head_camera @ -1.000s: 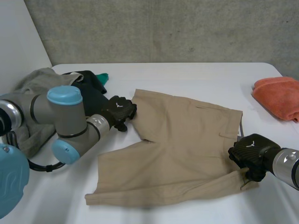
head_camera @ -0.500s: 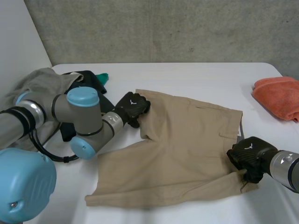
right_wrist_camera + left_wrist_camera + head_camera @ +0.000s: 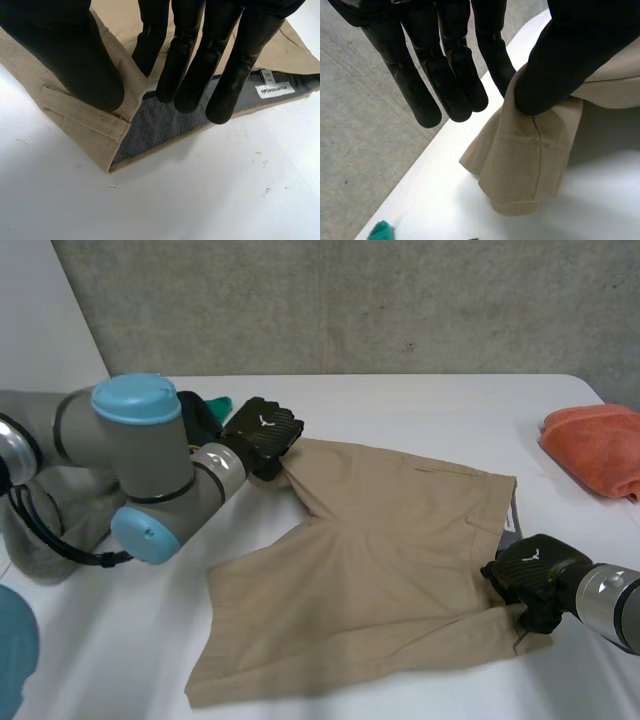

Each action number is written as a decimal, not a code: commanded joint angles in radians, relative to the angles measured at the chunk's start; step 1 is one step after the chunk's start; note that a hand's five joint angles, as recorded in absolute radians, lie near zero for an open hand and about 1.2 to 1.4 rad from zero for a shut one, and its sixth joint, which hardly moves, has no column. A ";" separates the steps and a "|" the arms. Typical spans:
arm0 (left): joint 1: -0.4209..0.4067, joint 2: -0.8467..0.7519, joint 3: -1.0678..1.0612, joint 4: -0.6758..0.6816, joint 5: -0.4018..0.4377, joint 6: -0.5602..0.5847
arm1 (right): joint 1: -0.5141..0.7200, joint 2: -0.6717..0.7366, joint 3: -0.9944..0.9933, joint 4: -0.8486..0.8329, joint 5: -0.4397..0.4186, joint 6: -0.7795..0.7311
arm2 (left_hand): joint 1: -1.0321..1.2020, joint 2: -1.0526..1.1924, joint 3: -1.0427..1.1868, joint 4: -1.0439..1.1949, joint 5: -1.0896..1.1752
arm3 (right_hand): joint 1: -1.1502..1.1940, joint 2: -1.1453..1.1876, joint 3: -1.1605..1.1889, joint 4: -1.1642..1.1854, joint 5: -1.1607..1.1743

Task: Fold the laundry.

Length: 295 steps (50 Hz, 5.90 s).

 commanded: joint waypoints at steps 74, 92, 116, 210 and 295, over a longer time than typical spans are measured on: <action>-0.239 0.498 -0.827 -0.417 -0.258 -0.097 | -0.010 -0.100 0.099 0.159 0.019 -0.130 | 0.248 0.200 0.206 0.198 0.245 | 0.402 0.217 0.208 0.207 0.237; -0.165 0.228 -0.267 -0.086 -0.323 0.058 | -0.009 -0.026 -0.113 -0.072 0.034 0.084 | 0.248 0.200 0.206 0.198 0.245 | 0.402 0.217 0.208 0.207 0.237; -0.073 -0.522 0.475 0.388 -0.240 0.345 | 0.159 0.489 -0.466 -0.901 0.294 0.189 | 0.248 0.200 0.206 0.198 0.245 | 0.402 0.217 0.208 0.207 0.237; -0.006 0.494 -0.687 0.396 -0.315 -0.212 | 0.438 0.202 -0.301 -0.395 -0.229 0.153 | -0.905 -0.954 -0.948 -0.955 -0.908 | 0.402 0.217 0.208 0.207 0.237; -0.029 0.431 -0.471 0.401 -0.312 -0.388 | 0.410 0.135 -0.521 -0.392 0.041 0.845 | -0.896 -0.945 -0.939 -0.947 -0.899 | -0.628 -0.813 -0.821 -0.823 -0.793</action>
